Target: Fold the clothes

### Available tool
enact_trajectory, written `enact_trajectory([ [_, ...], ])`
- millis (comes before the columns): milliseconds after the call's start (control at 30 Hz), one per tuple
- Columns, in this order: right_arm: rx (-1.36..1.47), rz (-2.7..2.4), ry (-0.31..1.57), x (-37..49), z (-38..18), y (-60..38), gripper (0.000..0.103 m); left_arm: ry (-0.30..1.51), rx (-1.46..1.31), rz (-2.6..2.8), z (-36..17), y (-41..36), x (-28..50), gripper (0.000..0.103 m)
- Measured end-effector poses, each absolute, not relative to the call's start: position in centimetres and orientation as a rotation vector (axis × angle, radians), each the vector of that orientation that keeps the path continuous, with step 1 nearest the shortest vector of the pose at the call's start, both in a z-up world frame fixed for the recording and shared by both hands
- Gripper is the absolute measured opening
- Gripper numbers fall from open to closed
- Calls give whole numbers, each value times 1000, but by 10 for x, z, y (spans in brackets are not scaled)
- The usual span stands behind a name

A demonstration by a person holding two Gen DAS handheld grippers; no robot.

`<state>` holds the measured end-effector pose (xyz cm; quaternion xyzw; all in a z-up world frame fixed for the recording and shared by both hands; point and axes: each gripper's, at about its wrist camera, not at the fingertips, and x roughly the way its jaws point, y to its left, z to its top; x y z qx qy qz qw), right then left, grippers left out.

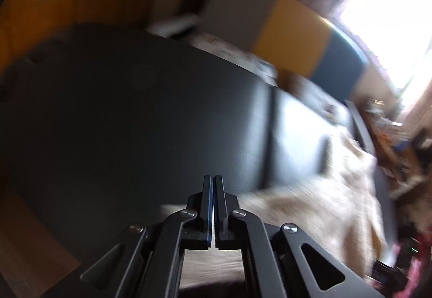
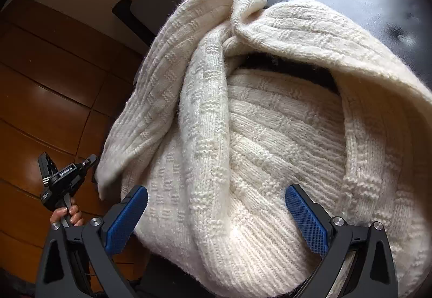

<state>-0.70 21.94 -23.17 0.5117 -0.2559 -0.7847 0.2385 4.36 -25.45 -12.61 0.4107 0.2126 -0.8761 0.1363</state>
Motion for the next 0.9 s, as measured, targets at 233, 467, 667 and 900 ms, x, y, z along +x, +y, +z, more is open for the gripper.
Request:
enact_trajectory([
  [233, 1414, -2167, -669, -10, -230, 212, 103, 679, 1260, -2572, -126, -262, 24, 12],
  [467, 1409, -2172, -639, -10, -231, 203, 103, 197, 1599, -3006, -124, -135, -12, 22],
  [667, 1390, -2160, -656, -11, -234, 205, 103, 93, 1700, -2827, -153, -154, 2, 22],
  [900, 1395, -2159, -650, -14, -235, 207, 103, 208, 1686, -2641, -190, -208, 16, 22],
])
